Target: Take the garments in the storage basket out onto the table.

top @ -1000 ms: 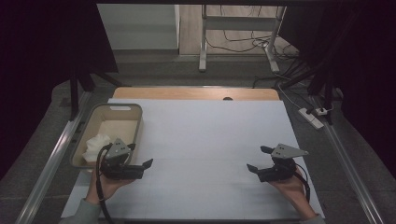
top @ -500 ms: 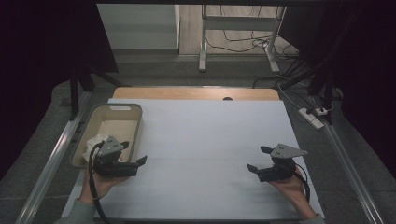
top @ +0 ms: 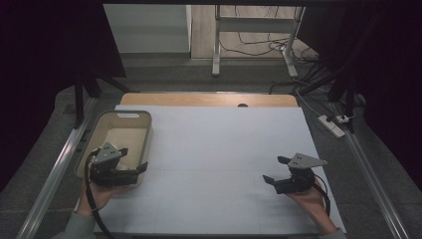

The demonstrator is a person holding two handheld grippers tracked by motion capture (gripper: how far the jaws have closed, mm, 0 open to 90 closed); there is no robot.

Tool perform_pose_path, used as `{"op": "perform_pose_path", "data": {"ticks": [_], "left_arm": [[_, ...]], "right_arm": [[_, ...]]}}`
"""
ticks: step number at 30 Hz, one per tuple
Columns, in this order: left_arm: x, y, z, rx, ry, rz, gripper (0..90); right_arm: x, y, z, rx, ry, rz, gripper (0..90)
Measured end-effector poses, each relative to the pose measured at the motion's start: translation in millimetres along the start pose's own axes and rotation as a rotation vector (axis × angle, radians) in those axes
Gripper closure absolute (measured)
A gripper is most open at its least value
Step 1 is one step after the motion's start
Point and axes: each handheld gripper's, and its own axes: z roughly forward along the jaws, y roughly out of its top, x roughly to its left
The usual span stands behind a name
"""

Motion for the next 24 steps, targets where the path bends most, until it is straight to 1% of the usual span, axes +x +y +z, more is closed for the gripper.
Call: {"op": "perform_pose_path", "data": {"ticks": [1, 6, 11, 24], "left_arm": [[2.7, -1.1, -0.1, 0.001, 0.008, -0.007, 14.8], [6.4, -1.8, -2.1, 0.002, 0.025, -0.01, 14.8], [14.4, -4.3, -4.7, 0.004, 0.05, -0.031, 14.8], [28.5, -8.7, -10.8, 0.005, 0.084, -0.066, 14.8]], "right_arm": [[-0.3, 0.1, 0.1, 0.005, 0.003, -0.003, 10.1], [-0.5, -0.3, 0.7, 0.009, 0.001, -0.003, 10.1], [-0.4, -0.7, 1.4, 0.013, 0.0, -0.003, 10.1], [-0.1, -1.1, 2.9, 0.024, 0.002, -0.008, 10.3]]}}
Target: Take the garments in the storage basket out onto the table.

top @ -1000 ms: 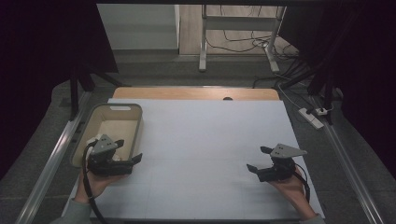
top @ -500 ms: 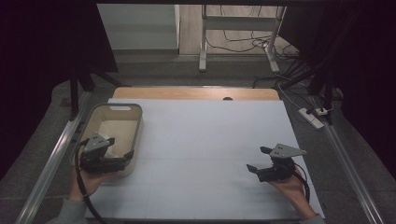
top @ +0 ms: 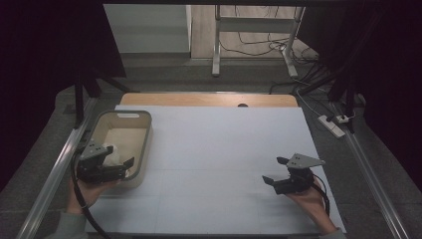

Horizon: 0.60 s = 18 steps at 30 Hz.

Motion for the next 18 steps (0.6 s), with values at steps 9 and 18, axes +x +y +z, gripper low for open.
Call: {"op": "perform_pose_path", "data": {"ticks": [9, 18], "left_arm": [[13.5, -4.8, -2.4, 0.011, 0.043, -0.029, 14.8], [25.9, -10.5, -2.5, 0.032, 0.08, -0.056, 14.8]], "right_arm": [[-0.1, -0.4, 0.8, 0.007, 0.001, -0.001, 10.3], [0.4, -0.6, 1.6, 0.012, 0.001, -0.005, 10.3]]}}
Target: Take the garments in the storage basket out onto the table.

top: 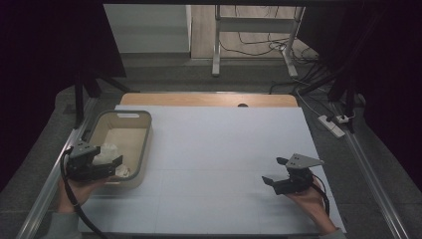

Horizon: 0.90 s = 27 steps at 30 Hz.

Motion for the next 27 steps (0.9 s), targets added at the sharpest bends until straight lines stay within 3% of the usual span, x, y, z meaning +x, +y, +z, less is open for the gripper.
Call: {"op": "perform_pose_path", "data": {"ticks": [13, 27], "left_arm": [[16.6, -6.5, 0.6, 0.032, 0.041, -0.034, 14.6], [27.3, -7.0, 9.2, 0.085, 0.046, -0.058, 14.2]], "right_arm": [[0.0, -0.5, 1.4, 0.01, 0.001, -0.001, 10.4], [-0.1, -1.2, 3.4, 0.023, 0.0, 0.0, 10.3]]}}
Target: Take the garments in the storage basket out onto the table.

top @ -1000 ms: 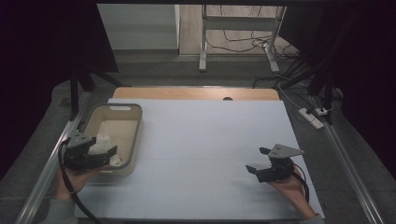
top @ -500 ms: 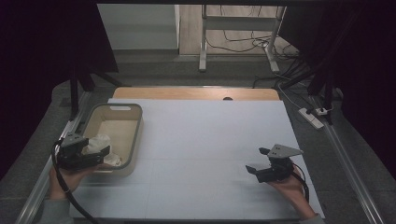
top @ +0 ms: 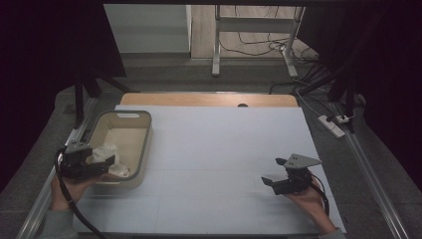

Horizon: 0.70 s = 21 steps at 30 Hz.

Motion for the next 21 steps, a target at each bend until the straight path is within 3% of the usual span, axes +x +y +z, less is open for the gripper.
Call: {"op": "perform_pose_path", "data": {"ticks": [7, 21], "left_arm": [[2.6, 5.6, 12.4, 0.086, 0.024, 0.012, 14.0], [11.2, 13.0, 21.5, 0.159, 0.014, 0.006, 13.6]], "right_arm": [[0.7, 0.2, -0.4, -0.001, 0.0, -0.002, 10.4], [1.1, -0.1, 0.4, 0.006, 0.002, -0.003, 10.4]]}}
